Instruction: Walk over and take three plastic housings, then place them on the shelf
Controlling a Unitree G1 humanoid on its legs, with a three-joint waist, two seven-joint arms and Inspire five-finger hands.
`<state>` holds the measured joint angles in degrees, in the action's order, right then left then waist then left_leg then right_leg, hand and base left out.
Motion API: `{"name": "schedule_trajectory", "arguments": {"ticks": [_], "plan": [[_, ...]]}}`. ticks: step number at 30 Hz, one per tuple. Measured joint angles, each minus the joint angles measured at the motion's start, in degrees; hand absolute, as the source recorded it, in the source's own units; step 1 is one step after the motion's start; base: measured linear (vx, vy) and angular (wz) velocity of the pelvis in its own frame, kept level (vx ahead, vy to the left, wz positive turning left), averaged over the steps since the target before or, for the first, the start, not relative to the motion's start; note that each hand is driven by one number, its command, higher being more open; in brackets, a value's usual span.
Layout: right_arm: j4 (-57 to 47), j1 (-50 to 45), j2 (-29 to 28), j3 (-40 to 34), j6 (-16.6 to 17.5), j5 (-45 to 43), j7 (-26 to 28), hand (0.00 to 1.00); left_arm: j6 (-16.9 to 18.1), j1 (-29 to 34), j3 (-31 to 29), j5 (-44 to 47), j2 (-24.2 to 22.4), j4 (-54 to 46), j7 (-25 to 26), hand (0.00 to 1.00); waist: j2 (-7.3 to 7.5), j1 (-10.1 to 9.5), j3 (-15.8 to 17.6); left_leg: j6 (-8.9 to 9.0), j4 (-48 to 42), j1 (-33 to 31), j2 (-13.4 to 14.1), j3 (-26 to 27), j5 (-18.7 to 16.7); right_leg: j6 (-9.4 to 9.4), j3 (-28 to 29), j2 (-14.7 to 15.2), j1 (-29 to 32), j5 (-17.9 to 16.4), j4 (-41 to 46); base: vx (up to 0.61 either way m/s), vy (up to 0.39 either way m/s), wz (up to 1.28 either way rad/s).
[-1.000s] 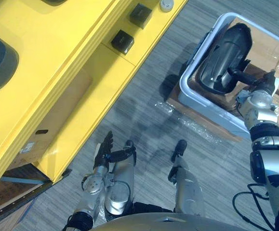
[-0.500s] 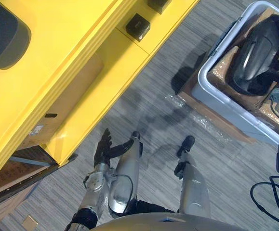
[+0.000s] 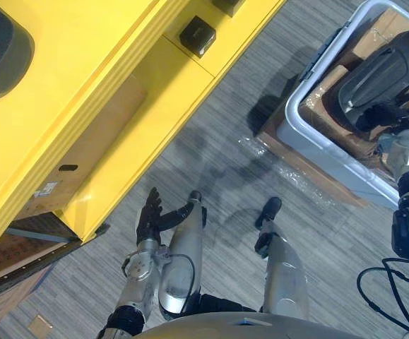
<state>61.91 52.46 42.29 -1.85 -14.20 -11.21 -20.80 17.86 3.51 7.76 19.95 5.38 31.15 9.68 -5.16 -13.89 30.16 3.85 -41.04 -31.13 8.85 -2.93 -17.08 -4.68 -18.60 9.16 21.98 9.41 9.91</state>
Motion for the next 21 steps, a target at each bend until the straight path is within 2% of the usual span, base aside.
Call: {"name": "schedule_trajectory", "arguments": {"ticks": [4, 6, 9, 12, 16, 19, 21], "plan": [[-0.6, -2.5, -2.9, 0.0, 1.9, 4.2, 0.1, 0.00, 0.0, 1.7, -0.9, -0.1, 0.6, -4.4, 0.5, 1.00, 1.45, 0.10, 0.5, 0.30, 0.8, 3.6, 0.8, 0.2, -0.2, 0.36, 0.0, -0.7, -3.2, -0.3, -0.2, 0.00, 0.003, -0.01], [-2.2, -4.2, -4.1, 0.1, 2.5, 4.7, 0.0, 0.00, 0.1, 2.5, -0.9, -0.1, 1.7, -7.3, 0.8, 1.00, 2.69, 0.31, 0.6, 0.63, 2.1, 5.9, 0.8, 0.7, 0.1, 0.35, 0.2, -0.7, -5.1, -0.3, -1.1, 0.01, 0.014, -0.05], [-6.5, -7.8, -5.0, 0.2, 3.1, 7.4, -0.7, 0.00, 0.0, 5.2, -1.5, -0.4, 4.3, -14.5, 0.5, 1.00, 5.53, 1.13, 0.5, 1.00, 5.3, 10.1, 0.7, 1.7, 1.1, 0.13, 0.4, -0.8, -8.5, -0.1, -3.2, 0.00, 0.001, -0.01], [-11.7, -12.2, -5.1, 0.2, 3.1, 11.0, -1.7, 0.00, -0.7, 7.1, -1.9, -1.9, 5.2, -21.2, 0.0, 1.00, 7.17, 2.05, 0.5, 1.41, 9.2, 14.8, 0.6, 2.6, 2.3, 0.08, 0.5, -0.9, -12.3, 0.3, -5.9, 0.05, -0.009, -0.03], [-18.3, -15.7, -5.3, 0.1, 2.8, 14.4, -2.8, 0.00, -3.6, 7.1, -1.8, -2.7, 6.3, -30.2, -2.2, 1.00, 7.96, 3.62, 0.4, 2.25, 13.5, 19.6, 0.6, 3.2, 3.7, 0.44, 0.6, -1.4, -15.8, 0.8, -8.3, 0.07, -0.031, -0.04], [-22.4, -16.0, -6.3, 0.1, 1.7, 17.5, -3.1, 0.00, -6.3, 4.1, -1.1, -2.6, 6.6, -33.9, -4.3, 1.00, 8.27, 4.91, 0.2, 2.73, 16.1, 22.2, 0.8, 3.9, 4.6, 0.76, 0.9, -2.0, -17.6, 1.3, -10.1, 0.06, -0.037, -0.09], [-25.7, -17.0, -7.5, 0.0, 0.3, 19.9, -3.2, 0.00, -9.4, 0.8, 0.1, -2.2, 6.9, -34.6, -6.8, 1.00, 8.33, 5.50, 0.0, 2.92, 17.4, 23.9, 1.1, 4.8, 4.8, 0.95, 1.7, -2.3, -18.7, 1.7, -11.2, 0.03, -0.012, -0.16]]}}
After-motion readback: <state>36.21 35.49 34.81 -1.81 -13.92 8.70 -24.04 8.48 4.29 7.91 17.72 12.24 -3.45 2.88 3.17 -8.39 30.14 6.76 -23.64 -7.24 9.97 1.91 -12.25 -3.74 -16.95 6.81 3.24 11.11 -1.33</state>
